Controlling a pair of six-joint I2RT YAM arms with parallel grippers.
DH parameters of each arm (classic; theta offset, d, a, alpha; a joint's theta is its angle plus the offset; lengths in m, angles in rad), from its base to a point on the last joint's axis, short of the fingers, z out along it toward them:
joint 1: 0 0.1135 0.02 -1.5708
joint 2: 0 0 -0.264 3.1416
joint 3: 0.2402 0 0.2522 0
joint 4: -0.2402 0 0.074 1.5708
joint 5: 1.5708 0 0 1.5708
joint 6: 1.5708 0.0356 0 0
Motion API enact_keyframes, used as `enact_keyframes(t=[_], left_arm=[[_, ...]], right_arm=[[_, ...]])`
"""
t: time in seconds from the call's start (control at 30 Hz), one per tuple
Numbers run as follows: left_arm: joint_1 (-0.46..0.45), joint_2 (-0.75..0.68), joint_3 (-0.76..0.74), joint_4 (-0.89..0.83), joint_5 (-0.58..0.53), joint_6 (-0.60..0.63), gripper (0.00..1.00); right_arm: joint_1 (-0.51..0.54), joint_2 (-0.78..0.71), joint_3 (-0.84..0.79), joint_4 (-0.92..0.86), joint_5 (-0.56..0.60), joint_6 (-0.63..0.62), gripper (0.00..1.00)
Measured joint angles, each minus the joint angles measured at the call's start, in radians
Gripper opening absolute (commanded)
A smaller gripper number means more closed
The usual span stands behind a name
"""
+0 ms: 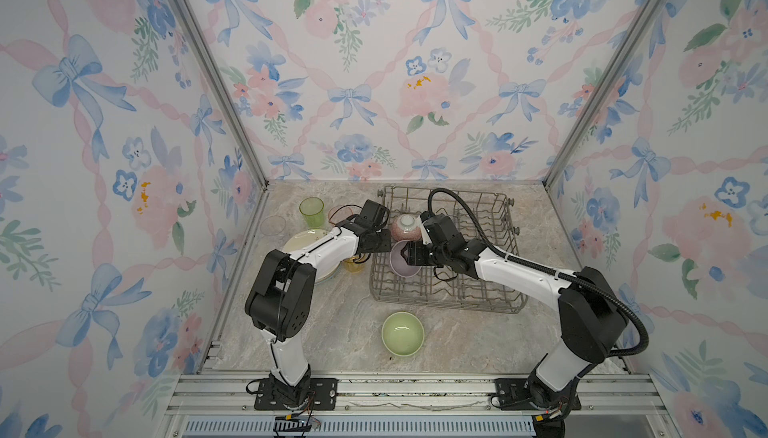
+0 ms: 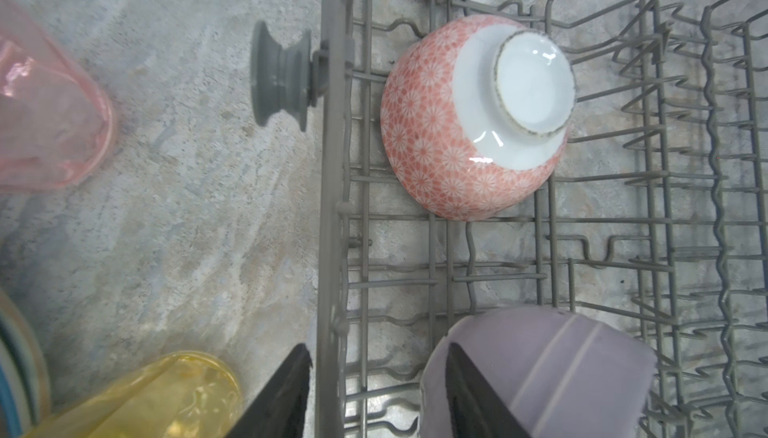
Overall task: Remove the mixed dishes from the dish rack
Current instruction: 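Tilt the lilac bowl up and lift it out of the rack with the right gripper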
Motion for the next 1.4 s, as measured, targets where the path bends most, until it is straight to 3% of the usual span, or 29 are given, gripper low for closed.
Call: enact_keyframes(t=[0.33,0.5,0.73,0.93,1.17,1.27,1.4], left_arm=[[0.0,-0.04,0.0,0.002,-0.005,-0.001,0.72],[0.0,-0.083,0.0,0.003,-0.016,-0.005,0.98],[-0.001,-0.104,-0.011,0.005,-0.033,-0.006,0.98],[-0.002,-0.135,-0.035,0.002,-0.05,-0.007,0.98],[-0.02,-0.227,-0.067,0.0,-0.071,-0.011,0.98],[-0.036,-0.263,-0.095,0.002,-0.072,-0.011,0.98],[-0.055,-0.3,-0.129,0.0,-0.077,-0.013,0.98]], right_arm=[[-0.03,0.019,0.006,-0.079,0.059,-0.06,0.65],[-0.042,0.055,0.031,-0.076,0.054,-0.07,0.65],[-0.045,0.129,0.043,-0.044,0.038,-0.075,0.61],[-0.058,0.156,0.074,-0.023,0.029,-0.071,0.45],[-0.059,0.222,0.149,-0.025,0.033,-0.063,0.43],[-0.063,0.262,0.169,-0.026,0.033,-0.058,0.35],[-0.068,0.292,0.182,-0.033,0.034,-0.05,0.33]])
